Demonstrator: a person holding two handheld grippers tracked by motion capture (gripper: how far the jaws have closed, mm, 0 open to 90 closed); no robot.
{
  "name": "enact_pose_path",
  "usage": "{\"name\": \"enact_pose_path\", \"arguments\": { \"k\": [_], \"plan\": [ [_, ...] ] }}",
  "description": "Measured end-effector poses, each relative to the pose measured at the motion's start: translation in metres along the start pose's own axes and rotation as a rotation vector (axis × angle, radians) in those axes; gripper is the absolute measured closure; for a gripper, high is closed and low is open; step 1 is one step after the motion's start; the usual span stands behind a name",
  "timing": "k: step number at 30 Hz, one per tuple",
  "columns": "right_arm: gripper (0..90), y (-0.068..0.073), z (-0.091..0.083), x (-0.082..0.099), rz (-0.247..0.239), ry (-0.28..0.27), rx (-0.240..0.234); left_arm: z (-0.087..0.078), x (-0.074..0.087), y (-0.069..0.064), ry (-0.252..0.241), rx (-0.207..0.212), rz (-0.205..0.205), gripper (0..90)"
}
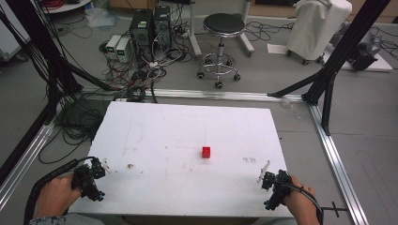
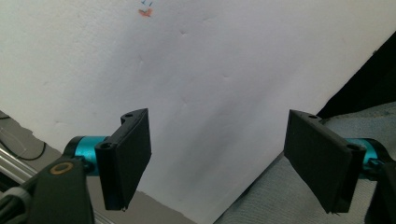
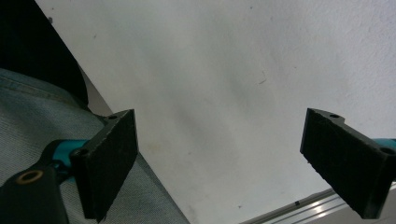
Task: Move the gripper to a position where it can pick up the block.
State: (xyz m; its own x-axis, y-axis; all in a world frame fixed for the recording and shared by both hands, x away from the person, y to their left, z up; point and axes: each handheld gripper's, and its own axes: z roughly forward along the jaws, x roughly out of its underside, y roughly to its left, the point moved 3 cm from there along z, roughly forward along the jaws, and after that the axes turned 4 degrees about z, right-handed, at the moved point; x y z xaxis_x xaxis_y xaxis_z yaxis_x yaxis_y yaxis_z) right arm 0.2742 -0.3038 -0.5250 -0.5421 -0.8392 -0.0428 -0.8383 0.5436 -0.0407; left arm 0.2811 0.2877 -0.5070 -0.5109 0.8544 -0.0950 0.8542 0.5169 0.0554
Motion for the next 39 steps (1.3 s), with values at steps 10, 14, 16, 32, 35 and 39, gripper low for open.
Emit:
{"name": "enact_pose_path", "arguments": {
  "k": [10,14,16,32,35,39],
  "plan": [
    [10.7,-0.007,-0.01,-0.007,-0.01,-0.021,-0.003,0.0,-0.001,-0.002,-0.002,0.001,0.002,23.4],
    [10.7,-0.011,-0.016,-0.016,-0.031,-0.02,0.007,0.0,-0.002,-0.003,-0.004,0.001,0.006,23.3],
    [10.7,-0.014,-0.02,-0.022,-0.041,-0.036,0.006,0.0,-0.002,-0.003,-0.005,-0.002,0.008,23.4],
    [10.7,-0.028,-0.038,-0.083,-0.091,-0.081,0.033,-0.004,-0.003,-0.002,-0.018,0.003,0.012,23.3],
    [10.7,-0.027,-0.039,-0.096,-0.12,-0.083,0.036,-0.006,-0.002,-0.001,-0.025,0.003,0.007,23.4],
    [10.7,-0.026,-0.039,-0.117,-0.14,-0.062,0.041,-0.006,-0.001,-0.001,-0.032,0.0,0.001,23.4]
  ]
}}
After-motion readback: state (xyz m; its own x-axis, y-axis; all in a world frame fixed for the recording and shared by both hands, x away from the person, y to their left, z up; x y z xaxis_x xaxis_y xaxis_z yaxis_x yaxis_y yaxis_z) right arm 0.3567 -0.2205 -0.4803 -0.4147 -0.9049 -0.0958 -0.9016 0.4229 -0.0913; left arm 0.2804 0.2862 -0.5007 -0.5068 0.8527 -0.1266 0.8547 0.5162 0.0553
